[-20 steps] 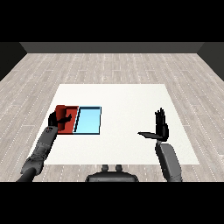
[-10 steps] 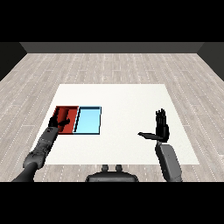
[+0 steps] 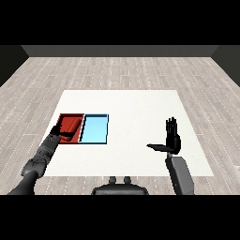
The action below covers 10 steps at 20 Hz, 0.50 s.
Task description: Pick the red can and put it in the red box
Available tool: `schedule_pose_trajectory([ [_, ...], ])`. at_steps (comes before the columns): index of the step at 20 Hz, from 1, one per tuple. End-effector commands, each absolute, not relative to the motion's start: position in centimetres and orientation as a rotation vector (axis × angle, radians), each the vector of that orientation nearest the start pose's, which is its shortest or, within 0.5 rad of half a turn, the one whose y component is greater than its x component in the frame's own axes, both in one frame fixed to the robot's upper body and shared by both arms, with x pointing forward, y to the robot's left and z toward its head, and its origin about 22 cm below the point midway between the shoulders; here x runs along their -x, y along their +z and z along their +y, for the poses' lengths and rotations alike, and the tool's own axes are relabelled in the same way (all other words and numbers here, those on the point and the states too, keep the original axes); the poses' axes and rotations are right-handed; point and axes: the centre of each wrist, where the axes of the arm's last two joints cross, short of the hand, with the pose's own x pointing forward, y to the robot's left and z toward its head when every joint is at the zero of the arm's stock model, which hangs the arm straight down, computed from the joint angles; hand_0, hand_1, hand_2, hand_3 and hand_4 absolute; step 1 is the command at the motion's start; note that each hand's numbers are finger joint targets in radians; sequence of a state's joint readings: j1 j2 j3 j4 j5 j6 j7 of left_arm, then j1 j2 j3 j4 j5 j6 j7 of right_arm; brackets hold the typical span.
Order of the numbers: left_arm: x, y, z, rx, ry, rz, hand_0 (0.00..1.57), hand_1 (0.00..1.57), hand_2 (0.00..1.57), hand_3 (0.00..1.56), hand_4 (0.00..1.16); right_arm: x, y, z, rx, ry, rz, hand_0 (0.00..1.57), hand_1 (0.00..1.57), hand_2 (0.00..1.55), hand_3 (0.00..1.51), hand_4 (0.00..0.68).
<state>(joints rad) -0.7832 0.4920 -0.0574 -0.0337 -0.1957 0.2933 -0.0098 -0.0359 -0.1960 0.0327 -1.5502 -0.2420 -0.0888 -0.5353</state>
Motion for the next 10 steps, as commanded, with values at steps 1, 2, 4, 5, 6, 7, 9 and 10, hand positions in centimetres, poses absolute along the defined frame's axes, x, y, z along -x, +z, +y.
schedule_pose_trajectory([
  [1,-35.6,-2.9,38.2,-0.824,-0.241,-0.787,0.0,0.0,0.0,0.0,0.0,-24.5,1.9,-27.7,0.019,-0.066,-2.123,0.0,0.0,0.0,0.0,0.0],
  [2,-34.3,-3.8,39.2,-0.836,-0.21,-0.812,0.0,0.0,0.0,0.0,0.0,-24.9,1.2,-27.4,0.022,-0.061,-2.109,0.0,0.0,0.0,0.0,0.0],
  [4,-34.1,-3.2,40.2,-0.862,-0.113,-0.981,0.0,0.0,0.0,0.0,0.0,-24.4,1.6,-26.4,0.002,-0.079,-2.125,0.0,0.0,0.0,0.0,0.0],
  [5,-34.9,-2.6,39.6,-0.873,-0.022,-1.081,0.0,0.0,0.0,0.0,0.0,-25.1,2.2,-27.8,-0.015,-0.054,-2.133,0.0,0.0,0.0,0.0,0.0],
  [6,-35.6,-1.9,39.1,-0.844,0.023,-1.157,0.0,0.0,0.0,0.0,0.0,-24.6,1.6,-26.5,0.0,-0.073,-2.146,0.0,0.0,0.0,0.0,0.0],
  [7,-35.9,-2.0,38.4,-0.79,0.117,-1.272,0.0,0.0,0.0,0.0,0.0,-25.2,2.0,-26.8,-0.008,-0.06,-2.145,0.0,0.0,0.0,0.0,0.0],
  [9,-37.3,-0.6,37.0,-0.699,0.195,-1.478,0.0,0.0,0.0,0.0,0.0,-24.5,1.4,-26.5,-0.016,-0.059,-2.131,0.0,0.0,0.0,0.0,0.0],
  [10,-38.1,0.7,36.8,-0.661,0.196,-1.608,0.0,0.0,0.0,0.0,0.0,-24.6,1.6,-26.3,-0.051,-0.048,-2.147,0.0,0.0,0.0,0.0,0.0],
])
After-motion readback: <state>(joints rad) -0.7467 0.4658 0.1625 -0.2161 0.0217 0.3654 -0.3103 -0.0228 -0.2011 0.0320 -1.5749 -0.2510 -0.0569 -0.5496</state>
